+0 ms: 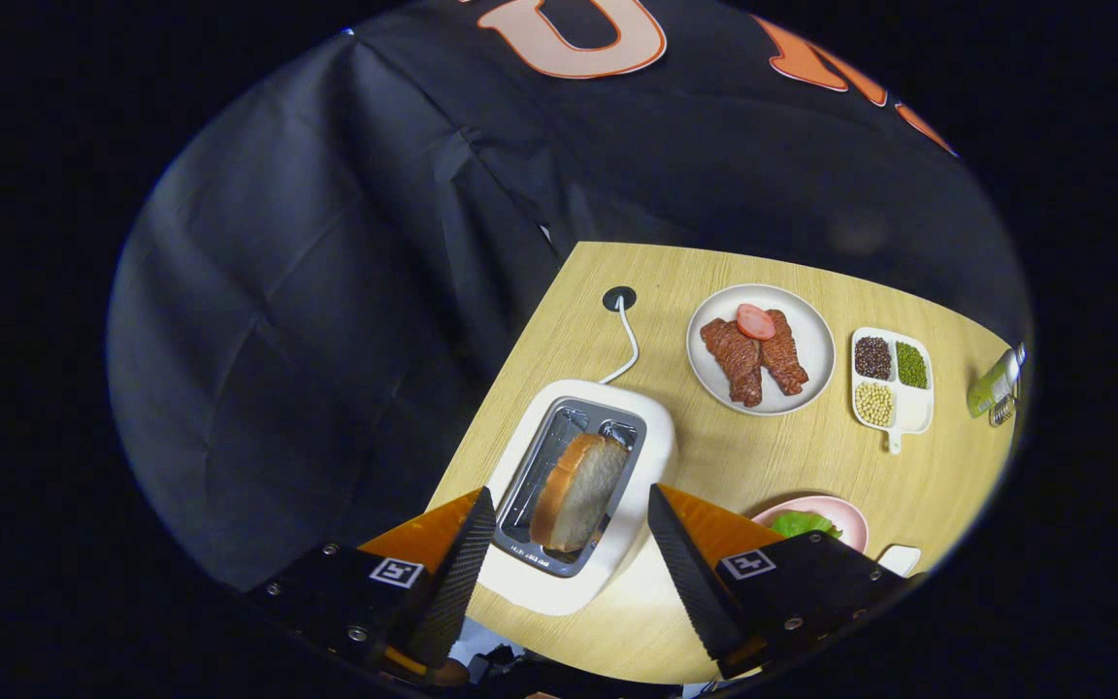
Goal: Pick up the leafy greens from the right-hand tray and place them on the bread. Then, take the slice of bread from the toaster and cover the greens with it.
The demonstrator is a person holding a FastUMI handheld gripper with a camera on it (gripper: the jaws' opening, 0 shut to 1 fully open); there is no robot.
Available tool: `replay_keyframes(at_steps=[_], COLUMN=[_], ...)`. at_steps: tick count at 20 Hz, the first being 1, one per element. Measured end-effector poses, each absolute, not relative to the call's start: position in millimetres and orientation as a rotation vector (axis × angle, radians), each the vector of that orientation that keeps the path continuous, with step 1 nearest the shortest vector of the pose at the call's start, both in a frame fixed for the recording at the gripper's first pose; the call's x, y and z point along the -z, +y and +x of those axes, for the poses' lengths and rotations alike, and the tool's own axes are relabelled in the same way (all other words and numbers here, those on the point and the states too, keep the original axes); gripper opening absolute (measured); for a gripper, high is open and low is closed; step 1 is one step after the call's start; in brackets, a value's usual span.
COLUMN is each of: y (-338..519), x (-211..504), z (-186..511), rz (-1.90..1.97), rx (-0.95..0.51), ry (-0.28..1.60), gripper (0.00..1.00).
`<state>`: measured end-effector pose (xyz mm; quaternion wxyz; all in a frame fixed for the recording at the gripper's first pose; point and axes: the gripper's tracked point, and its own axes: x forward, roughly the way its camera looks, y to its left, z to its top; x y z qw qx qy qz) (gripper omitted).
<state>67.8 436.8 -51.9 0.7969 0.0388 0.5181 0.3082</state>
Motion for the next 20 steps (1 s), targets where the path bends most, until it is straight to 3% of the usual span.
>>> replay_keyframes(at_steps=[5, 13, 18, 20], y=[452, 456, 445, 443], x=[61, 96, 104, 100], z=[72, 70, 73, 75], rz=[0.052, 0.005, 0.027, 0.067], rx=[-0.616, -0.566, -0.537, -0.544], ry=[1.142, 1.213, 1.218, 1.219], gripper=[0.87, 0.61, 0.25, 0.16])
